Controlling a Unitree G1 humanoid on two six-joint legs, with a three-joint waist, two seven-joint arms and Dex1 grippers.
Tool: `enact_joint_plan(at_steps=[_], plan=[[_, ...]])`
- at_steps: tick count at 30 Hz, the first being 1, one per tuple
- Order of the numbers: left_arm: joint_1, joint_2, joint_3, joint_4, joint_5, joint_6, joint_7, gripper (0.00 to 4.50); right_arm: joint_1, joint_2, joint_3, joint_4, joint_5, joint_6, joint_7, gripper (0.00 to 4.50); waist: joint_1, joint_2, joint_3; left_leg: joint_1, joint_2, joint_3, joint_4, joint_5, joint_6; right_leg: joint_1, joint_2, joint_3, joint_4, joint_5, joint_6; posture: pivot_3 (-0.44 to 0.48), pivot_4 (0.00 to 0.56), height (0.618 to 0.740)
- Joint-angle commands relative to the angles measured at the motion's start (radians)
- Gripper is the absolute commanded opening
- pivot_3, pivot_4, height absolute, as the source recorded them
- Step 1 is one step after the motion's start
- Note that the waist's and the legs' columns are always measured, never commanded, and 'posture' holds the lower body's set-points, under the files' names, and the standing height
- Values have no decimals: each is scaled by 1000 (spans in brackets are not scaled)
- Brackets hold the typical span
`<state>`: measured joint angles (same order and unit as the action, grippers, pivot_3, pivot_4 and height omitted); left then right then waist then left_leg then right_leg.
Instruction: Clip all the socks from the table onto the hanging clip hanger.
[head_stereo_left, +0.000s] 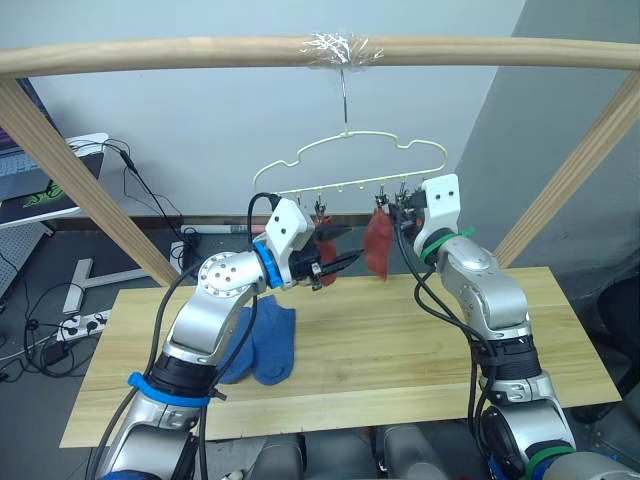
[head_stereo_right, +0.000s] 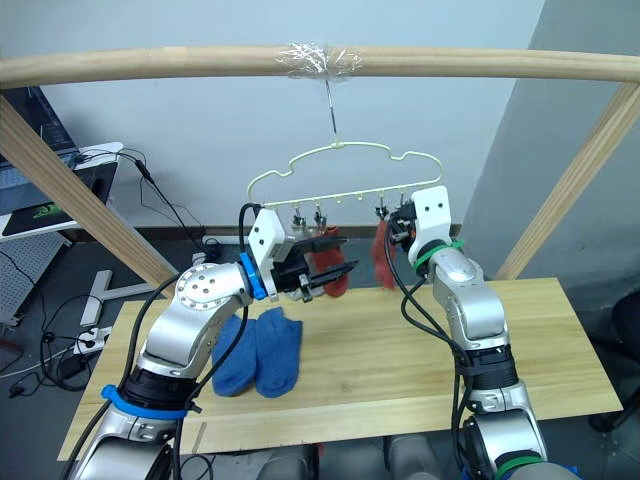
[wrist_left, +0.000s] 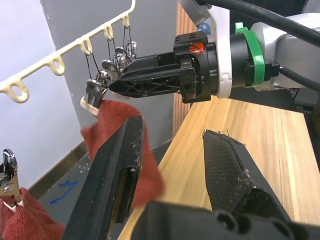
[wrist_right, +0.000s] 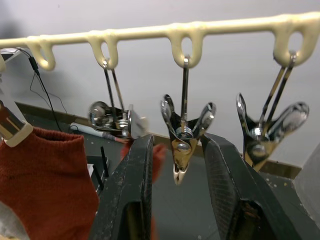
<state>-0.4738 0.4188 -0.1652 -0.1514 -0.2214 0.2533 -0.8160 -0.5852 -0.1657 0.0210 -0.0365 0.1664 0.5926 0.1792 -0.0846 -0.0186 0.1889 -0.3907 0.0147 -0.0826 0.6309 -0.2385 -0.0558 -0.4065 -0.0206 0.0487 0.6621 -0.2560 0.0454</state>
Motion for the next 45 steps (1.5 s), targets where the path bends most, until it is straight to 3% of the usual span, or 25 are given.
enact_joint_plan(at_steps=[1,15,19,45], plan=[[-20,-10,30,-44,-38,10,5,2194,-39,2,-5,-2,-7,-47,11,1544,0,0,0,0,0,0,0,0,0,0,0,0,0,0,0,-60,163,737],[-35,-9,44,-58,-84,41,2,2194,-86,12,-13,89,0,-127,50,1544,0,0,0,0,0,0,0,0,0,0,0,0,0,0,0,-53,165,737],[-32,-7,44,-62,-84,43,4,2194,-84,16,-8,92,-8,-132,49,2360,0,0,0,0,0,0,0,0,0,0,0,0,0,0,0,-52,166,737],[-31,-15,38,-70,-86,51,6,2194,-102,46,-13,119,22,-128,78,2360,0,0,0,0,0,0,0,0,0,0,0,0,1,0,0,-48,170,737]])
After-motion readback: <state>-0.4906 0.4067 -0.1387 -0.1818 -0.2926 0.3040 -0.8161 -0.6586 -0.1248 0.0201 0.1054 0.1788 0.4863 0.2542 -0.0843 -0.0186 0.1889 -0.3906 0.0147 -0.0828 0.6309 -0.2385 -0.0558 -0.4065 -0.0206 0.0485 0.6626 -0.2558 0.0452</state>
